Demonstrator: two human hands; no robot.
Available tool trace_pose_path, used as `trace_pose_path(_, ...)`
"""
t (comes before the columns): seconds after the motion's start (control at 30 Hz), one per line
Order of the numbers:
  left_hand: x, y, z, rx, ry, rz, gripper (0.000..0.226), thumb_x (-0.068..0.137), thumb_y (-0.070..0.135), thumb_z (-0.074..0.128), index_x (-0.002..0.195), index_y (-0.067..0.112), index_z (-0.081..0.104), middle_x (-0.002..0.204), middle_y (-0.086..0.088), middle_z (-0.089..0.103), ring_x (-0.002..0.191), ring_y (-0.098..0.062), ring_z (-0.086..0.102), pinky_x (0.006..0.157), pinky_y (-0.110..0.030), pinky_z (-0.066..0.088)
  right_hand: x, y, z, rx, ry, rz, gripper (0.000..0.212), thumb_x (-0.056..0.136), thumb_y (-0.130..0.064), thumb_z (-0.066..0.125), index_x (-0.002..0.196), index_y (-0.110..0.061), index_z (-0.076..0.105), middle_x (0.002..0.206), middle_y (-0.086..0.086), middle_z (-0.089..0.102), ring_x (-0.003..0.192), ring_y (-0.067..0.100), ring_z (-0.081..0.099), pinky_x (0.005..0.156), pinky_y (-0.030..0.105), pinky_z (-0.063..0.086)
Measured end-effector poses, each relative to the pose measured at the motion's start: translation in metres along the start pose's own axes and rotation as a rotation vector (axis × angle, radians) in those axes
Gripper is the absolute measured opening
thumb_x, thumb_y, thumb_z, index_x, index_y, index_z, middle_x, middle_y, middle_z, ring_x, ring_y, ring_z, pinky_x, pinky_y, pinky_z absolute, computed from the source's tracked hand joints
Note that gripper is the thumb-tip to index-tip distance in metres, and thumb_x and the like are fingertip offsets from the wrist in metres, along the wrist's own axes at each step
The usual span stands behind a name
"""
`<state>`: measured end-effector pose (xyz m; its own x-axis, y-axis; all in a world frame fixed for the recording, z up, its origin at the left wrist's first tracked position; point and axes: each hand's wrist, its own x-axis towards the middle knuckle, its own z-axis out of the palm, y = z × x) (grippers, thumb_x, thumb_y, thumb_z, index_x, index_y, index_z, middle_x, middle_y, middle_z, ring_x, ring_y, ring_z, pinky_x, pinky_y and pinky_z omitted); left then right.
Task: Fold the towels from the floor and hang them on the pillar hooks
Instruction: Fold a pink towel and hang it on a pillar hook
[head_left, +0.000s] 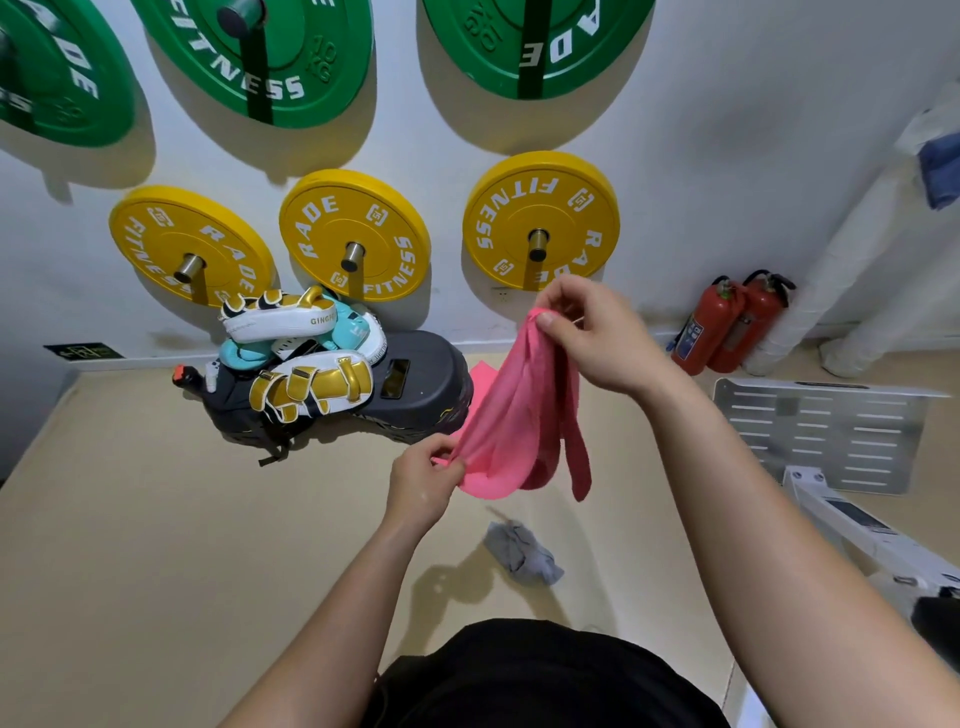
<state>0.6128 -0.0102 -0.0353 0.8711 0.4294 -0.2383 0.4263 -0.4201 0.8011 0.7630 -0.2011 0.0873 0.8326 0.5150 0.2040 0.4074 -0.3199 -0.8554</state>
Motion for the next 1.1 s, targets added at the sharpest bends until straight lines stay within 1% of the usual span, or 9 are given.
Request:
trace_pose_path(0.1, -0.004, -0.012, -0.006, -0.095, -0.021, -0.127, 0.016, 0.085, 0.006, 0.067, 0.088, 0.019, 0.074, 0.083, -0.003, 0.071, 0.058, -0.011, 0.064, 0.053, -0.029, 0.050, 0.007, 0.010, -0.008, -0.163, 0.095, 0.059, 0.010, 0.096, -0.016, 0.058, 0.090, -0.024, 0.061, 0.082, -0.015, 0.060, 0.079, 0.009, 0.058, 0.075, 0.031, 0.046)
trace_pose_path(0.2, -0.003, -0.017, -0.012, -0.390, -0.059, -0.290, 0.014, 0.091, 0.006, 0.067, 0.105, 0.005, 0.069, 0.092, -0.014, 0.070, 0.061, -0.016, 0.067, 0.053, -0.022, 0.051, 0.009, 0.030, -0.015, -0.262, 0.177, 0.195, 0.006, 0.096, -0.023, 0.057, 0.092, -0.022, 0.060, 0.090, -0.005, 0.064, 0.090, 0.023, 0.062, 0.080, 0.041, 0.051)
trace_pose_path(0.37, 0.001, -0.005, -0.025, -0.796, -0.078, -0.359, 0.018, 0.094, -0.008, 0.056, 0.109, -0.006, 0.066, 0.096, -0.018, 0.071, 0.084, -0.023, 0.070, 0.079, -0.026, 0.062, 0.001, 0.054, -0.009, -0.271, 0.237, 0.346, 0.009, 0.098, -0.022, 0.050, 0.094, -0.016, 0.056, 0.093, 0.003, 0.062, 0.088, 0.026, 0.056, 0.073, 0.036, 0.040)
trace_pose_path(0.5, 0.007, -0.004, -0.032, -0.514, -0.044, -0.236, 0.016, 0.092, 0.000, 0.063, 0.103, -0.001, 0.074, 0.097, -0.017, 0.074, 0.084, -0.021, 0.071, 0.085, -0.030, 0.061, -0.005, 0.062, -0.005, -0.165, 0.298, 0.459, 0.009, 0.097, -0.018, 0.047, 0.094, -0.014, 0.055, 0.096, 0.002, 0.057, 0.092, 0.022, 0.050, 0.075, 0.031, 0.032)
trace_pose_path(0.67, 0.013, 0.001, -0.039, -0.016, -0.029, 0.029, 0.017, 0.079, 0.015, 0.083, 0.090, 0.021, 0.071, 0.082, 0.005, 0.070, 0.071, -0.011, 0.059, 0.067, -0.027, 0.048, -0.005, 0.072, -0.002, -0.004, 0.346, 0.518, 0.011, 0.098, -0.018, 0.045, 0.092, -0.015, 0.055, 0.092, -0.001, 0.056, 0.091, 0.018, 0.049, 0.073, 0.031, 0.032)
trace_pose_path(0.73, 0.020, 0.006, -0.044, 0.016, 0.054, 0.109, 0.009, 0.085, 0.014, 0.075, 0.088, 0.020, 0.070, 0.076, 0.006, 0.067, 0.067, -0.011, 0.056, 0.065, -0.032, 0.046, -0.008, 0.082, 0.000, 0.069, 0.352, 0.529, 0.012, 0.100, -0.022, 0.046, 0.096, -0.015, 0.055, 0.088, -0.004, 0.055, 0.089, 0.016, 0.050, 0.072, 0.031, 0.035)
trace_pose_path(0.83, 0.029, 0.013, -0.057, 0.043, 0.157, 0.155, 0.009, 0.095, 0.019, 0.064, 0.089, 0.021, 0.071, 0.079, 0.010, 0.068, 0.071, -0.001, 0.059, 0.066, -0.025, 0.042, -0.019, 0.101, 0.009, 0.132, 0.418, 0.527, 0.011, 0.101, -0.020, 0.049, 0.098, -0.012, 0.057, 0.083, -0.005, 0.056, 0.083, 0.013, 0.052, 0.072, 0.027, 0.037)
trace_pose_path(1.03, 0.039, 0.025, -0.062, 0.072, 0.403, 0.098, 0.024, 0.099, 0.034, 0.057, 0.098, 0.015, 0.072, 0.084, -0.002, 0.069, 0.084, -0.023, 0.061, 0.074, -0.036, 0.046, -0.042, 0.107, 0.044, 0.264, 0.588, 0.606, 0.007, 0.097, -0.016, 0.057, 0.096, -0.015, 0.064, 0.089, -0.001, 0.065, 0.084, 0.014, 0.058, 0.078, 0.026, 0.042)
trace_pose_path(1.1, 0.036, 0.030, -0.052, 0.003, 0.473, 0.043, 0.020, 0.096, 0.033, 0.062, 0.094, 0.015, 0.068, 0.083, -0.002, 0.067, 0.083, -0.023, 0.061, 0.077, -0.037, 0.049, -0.050, 0.104, 0.058, 0.298, 0.671, 0.666, 0.007, 0.094, -0.018, 0.061, 0.088, -0.019, 0.064, 0.078, -0.003, 0.063, 0.077, 0.015, 0.057, 0.076, 0.030, 0.045)
